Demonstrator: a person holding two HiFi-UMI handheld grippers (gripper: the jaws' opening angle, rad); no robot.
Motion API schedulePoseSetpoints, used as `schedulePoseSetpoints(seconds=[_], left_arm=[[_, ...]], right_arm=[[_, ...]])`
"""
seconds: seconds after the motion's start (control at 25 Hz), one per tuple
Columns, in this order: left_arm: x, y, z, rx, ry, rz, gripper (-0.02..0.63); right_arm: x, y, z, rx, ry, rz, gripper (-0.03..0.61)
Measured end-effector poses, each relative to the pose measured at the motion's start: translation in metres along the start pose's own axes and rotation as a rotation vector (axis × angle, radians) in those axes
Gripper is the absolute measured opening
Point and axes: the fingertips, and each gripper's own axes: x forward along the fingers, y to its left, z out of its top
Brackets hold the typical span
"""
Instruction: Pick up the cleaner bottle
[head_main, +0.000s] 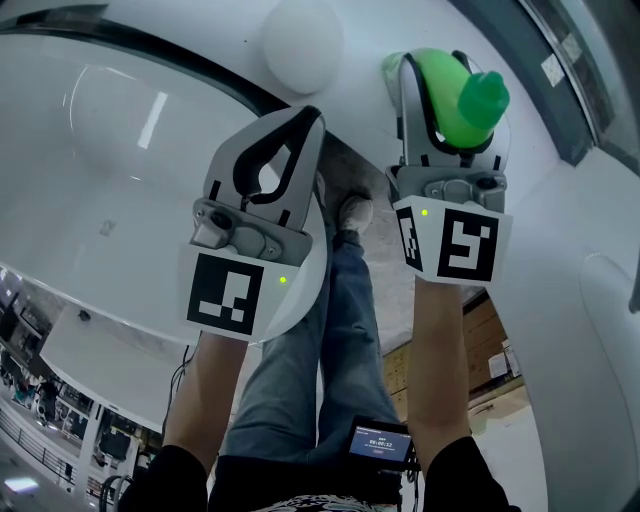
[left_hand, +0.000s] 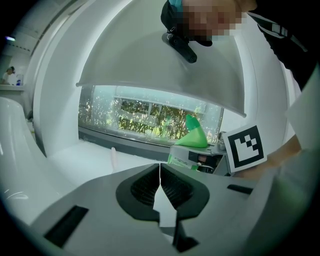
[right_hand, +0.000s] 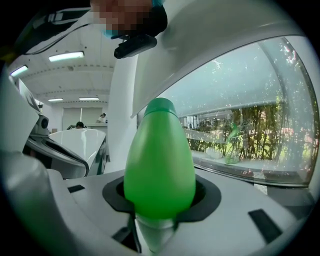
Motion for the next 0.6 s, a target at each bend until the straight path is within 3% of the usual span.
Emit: schedulePoseSetpoints(seconds=[0.6], left_arm=[[-0.001,0.006,0.008,0.017,-0.01,0.009,0.018]], right_arm=[[-0.016,-0.016,0.005,0.071,0.01,-0.056,0.206]])
